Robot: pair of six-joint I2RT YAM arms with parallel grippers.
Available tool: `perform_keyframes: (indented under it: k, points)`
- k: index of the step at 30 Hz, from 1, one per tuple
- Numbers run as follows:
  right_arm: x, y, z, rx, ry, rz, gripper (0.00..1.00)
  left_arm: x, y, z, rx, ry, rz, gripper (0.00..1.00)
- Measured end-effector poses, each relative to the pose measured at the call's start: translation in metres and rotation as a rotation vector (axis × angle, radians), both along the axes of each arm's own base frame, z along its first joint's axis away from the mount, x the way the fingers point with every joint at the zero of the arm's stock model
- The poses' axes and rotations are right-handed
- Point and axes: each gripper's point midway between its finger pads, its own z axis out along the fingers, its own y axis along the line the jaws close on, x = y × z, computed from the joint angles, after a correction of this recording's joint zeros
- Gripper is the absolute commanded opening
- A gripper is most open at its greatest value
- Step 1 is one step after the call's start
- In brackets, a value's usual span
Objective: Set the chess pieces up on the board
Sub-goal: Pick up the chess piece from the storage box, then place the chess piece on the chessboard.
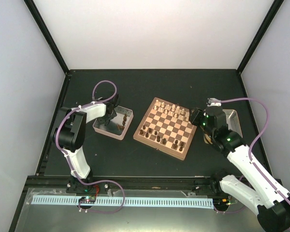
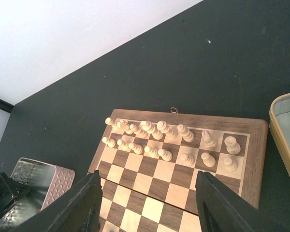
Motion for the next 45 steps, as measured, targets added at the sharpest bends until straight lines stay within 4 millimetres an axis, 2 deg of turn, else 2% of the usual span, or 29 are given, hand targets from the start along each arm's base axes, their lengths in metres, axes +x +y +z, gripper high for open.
perform_keyframes:
  k: [4, 10, 18, 22, 25, 28, 32, 35, 38, 40, 45]
  points:
    - [0.000, 0.000, 0.003, 0.000, -0.007, 0.002, 0.55, 0.000, 0.002, 0.000, 0.002, 0.001, 0.001, 0.02]
    - [-0.002, -0.001, 0.009, 0.009, -0.024, 0.001, 0.55, 0.001, 0.000, 0.000, -0.008, 0.007, -0.023, 0.02]
    - [-0.009, -0.001, 0.023, 0.060, -0.060, 0.009, 0.55, -0.010, -0.023, 0.004, -0.125, 0.027, -0.148, 0.02]
    - [-0.013, 0.006, 0.018, 0.095, -0.048, 0.040, 0.56, -0.015, -0.043, 0.007, -0.215, 0.031, -0.242, 0.01]
    - [-0.012, 0.020, 0.011, 0.118, -0.015, 0.099, 0.59, -0.022, -0.064, 0.012, -0.316, 0.028, -0.345, 0.02]
    - [-0.010, 0.040, -0.002, 0.138, 0.045, 0.190, 0.64, -0.027, -0.093, 0.029, -0.429, -0.005, -0.481, 0.01]
    - [-0.010, 0.071, -0.019, 0.163, 0.141, 0.338, 0.71, -0.029, -0.135, 0.067, -0.538, -0.109, -0.681, 0.02]
    - [-0.011, 0.091, -0.024, 0.196, 0.184, 0.441, 0.74, -0.037, -0.172, 0.100, -0.595, -0.201, -0.851, 0.02]
    - [-0.010, 0.107, -0.022, 0.237, 0.205, 0.519, 0.76, -0.051, -0.209, 0.131, -0.645, -0.297, -1.034, 0.02]
    - [-0.007, 0.118, -0.017, 0.264, 0.205, 0.564, 0.77, -0.061, -0.229, 0.145, -0.670, -0.343, -1.142, 0.02]
    - [0.002, 0.134, 0.002, 0.312, 0.177, 0.633, 0.73, -0.084, -0.259, 0.162, -0.722, -0.395, -1.337, 0.02]
